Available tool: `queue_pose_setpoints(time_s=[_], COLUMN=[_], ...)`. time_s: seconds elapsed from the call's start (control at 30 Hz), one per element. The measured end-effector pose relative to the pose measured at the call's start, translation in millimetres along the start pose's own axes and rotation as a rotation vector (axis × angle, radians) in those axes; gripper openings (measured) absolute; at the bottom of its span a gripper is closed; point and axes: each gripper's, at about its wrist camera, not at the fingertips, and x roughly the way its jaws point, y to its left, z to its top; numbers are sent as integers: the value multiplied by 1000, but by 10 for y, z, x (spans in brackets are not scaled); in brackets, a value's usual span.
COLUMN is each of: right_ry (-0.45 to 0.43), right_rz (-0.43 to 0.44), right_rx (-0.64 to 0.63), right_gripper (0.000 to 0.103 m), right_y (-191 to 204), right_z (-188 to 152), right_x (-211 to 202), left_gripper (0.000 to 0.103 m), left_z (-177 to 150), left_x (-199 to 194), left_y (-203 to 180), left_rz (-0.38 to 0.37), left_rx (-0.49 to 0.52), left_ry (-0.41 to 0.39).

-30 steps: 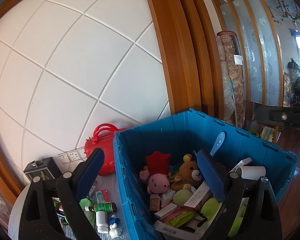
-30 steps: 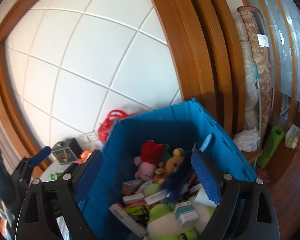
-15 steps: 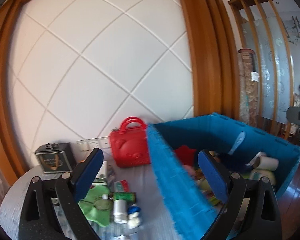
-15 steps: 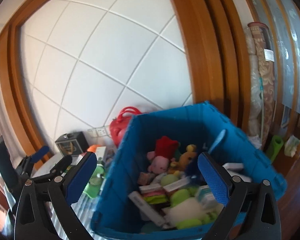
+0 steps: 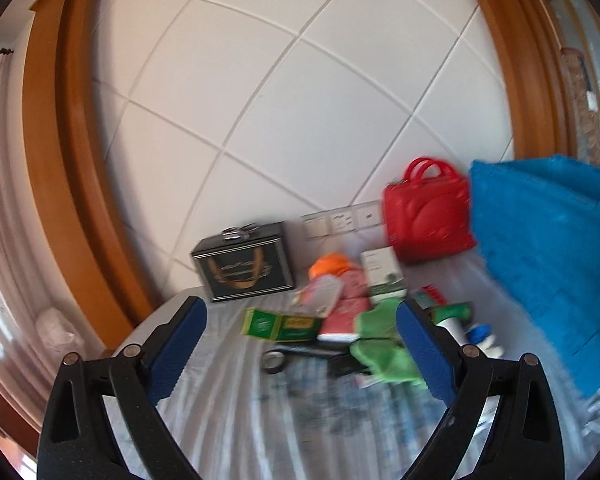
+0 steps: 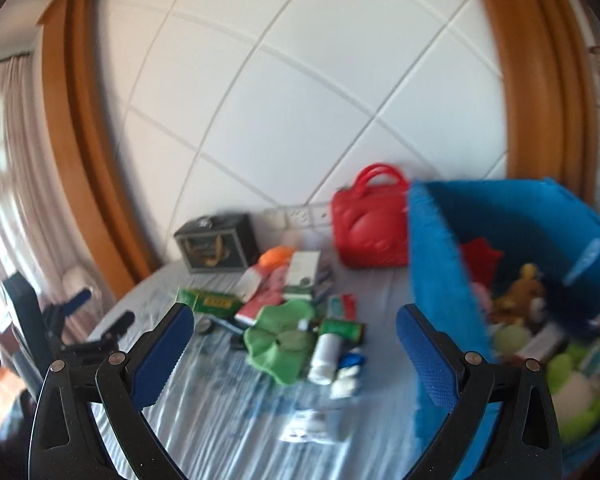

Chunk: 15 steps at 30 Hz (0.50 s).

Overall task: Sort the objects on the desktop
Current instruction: 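Move both tools back from the bin toward the table pile, then grasp the green cloth hat with the right tool while the left tool grasps the green box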

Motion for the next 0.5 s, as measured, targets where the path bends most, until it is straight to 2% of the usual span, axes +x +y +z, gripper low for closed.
queue_pose_setpoints(time_s=[0.07, 0.2, 0.37, 0.5], right_ry=[30, 115, 252, 375], right_rz=[28, 10, 33, 60], right_rx=[-16, -6, -31, -38], right_gripper=[102, 102, 102, 102], right_y=[190, 351, 390, 415], right_z=[-110, -322, -667, -965], right_x=[272, 845, 1649, 2393], left_gripper=[97, 97, 97, 97], left_z=[-107, -301, -515, -616], left_x=[117, 383, 702, 906], left_y=[206, 434, 477, 487], left_rz=[16, 4, -14, -41], left_rx=[5, -19, -48, -40], left_ry=[20, 66, 144, 156])
